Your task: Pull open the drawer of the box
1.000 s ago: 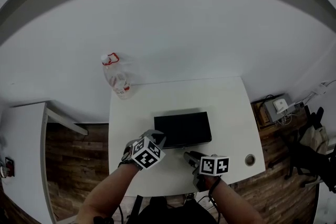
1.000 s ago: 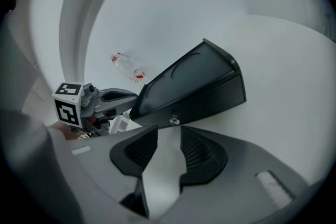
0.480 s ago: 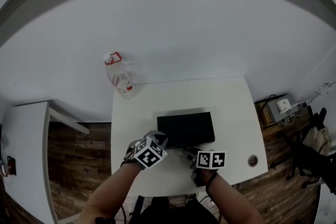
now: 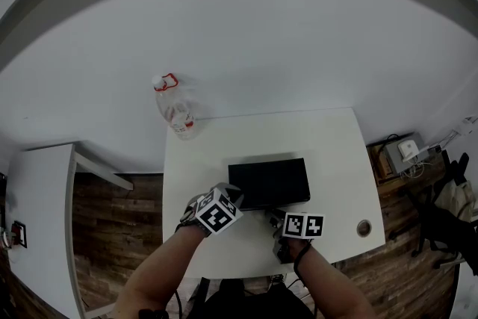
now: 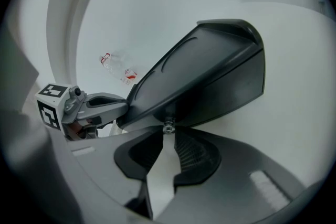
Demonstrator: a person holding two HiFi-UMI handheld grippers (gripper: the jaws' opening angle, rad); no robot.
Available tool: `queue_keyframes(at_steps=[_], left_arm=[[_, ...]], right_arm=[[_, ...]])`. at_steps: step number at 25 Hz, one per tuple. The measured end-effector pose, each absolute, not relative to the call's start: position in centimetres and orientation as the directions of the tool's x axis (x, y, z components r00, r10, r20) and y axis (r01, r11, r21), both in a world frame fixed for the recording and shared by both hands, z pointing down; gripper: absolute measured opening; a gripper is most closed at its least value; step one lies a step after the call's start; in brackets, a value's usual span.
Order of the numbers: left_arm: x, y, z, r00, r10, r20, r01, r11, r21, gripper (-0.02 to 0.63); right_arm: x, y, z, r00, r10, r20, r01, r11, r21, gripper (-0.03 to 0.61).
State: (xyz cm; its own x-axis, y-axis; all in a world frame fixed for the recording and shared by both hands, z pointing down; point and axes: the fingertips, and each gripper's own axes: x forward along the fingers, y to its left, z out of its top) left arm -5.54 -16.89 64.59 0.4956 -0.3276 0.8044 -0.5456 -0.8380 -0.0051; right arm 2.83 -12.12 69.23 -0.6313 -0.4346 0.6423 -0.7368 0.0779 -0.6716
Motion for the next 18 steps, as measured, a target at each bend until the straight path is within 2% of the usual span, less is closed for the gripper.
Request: queue_keyframes(at_steps=[18], left_arm=[[-5.58,-17.06,64.56,0.499,-0.338,0.798,-0.568,-0.823,0.007,0.003]], right_arm=[[2.98,-11.17,69.14,-0.627,-0.431,0.649,-0.741,0.074,-0.667,0.070]])
